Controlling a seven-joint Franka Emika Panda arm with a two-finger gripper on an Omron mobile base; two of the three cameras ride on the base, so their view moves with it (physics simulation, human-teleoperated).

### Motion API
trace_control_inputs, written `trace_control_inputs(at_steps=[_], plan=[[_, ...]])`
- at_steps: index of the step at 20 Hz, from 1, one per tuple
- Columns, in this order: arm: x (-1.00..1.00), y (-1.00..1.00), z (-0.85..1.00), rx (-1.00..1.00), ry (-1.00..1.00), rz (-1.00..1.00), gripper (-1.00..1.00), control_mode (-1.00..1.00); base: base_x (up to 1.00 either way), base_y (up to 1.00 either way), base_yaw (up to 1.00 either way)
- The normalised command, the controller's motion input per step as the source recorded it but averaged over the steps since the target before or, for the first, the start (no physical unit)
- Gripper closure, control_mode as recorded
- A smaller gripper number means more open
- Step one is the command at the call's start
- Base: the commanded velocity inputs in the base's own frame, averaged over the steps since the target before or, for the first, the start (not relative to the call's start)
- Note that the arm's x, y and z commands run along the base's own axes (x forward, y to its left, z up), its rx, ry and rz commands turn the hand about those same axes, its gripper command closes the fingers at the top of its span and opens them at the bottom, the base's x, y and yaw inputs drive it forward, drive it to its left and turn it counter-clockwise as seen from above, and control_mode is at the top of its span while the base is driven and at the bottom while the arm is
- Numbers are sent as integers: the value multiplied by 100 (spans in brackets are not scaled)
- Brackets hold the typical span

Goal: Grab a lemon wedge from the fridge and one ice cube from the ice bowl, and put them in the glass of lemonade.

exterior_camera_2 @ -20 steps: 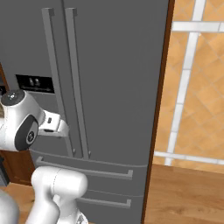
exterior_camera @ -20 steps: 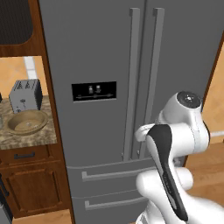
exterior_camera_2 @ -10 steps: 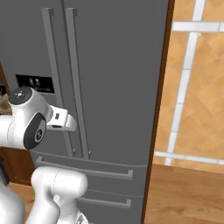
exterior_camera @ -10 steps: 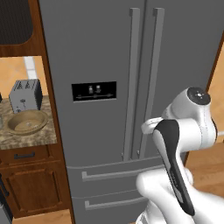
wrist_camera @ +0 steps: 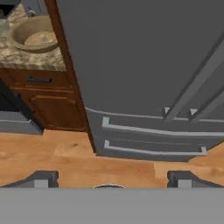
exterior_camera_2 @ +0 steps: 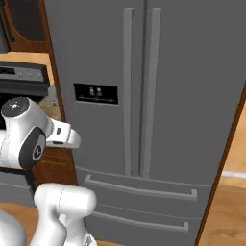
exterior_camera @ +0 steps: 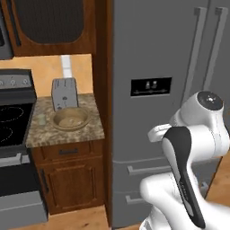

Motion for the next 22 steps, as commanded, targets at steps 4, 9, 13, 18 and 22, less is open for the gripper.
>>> trace_control_inputs(at_steps=[4, 9, 13, 18, 22], plan=[[0, 0, 0, 0, 0, 0, -100, 100, 72, 100, -10], [0, 0, 0, 0, 0, 0, -100, 100, 45, 100, -19], [0, 0, 0, 0, 0, 0, -100, 100, 42, 100, -21], [0, 0, 0, 0, 0, 0, -100, 100, 75, 47, -29], [0, 0, 0, 0, 0, 0, -100, 100, 79, 42, -30]])
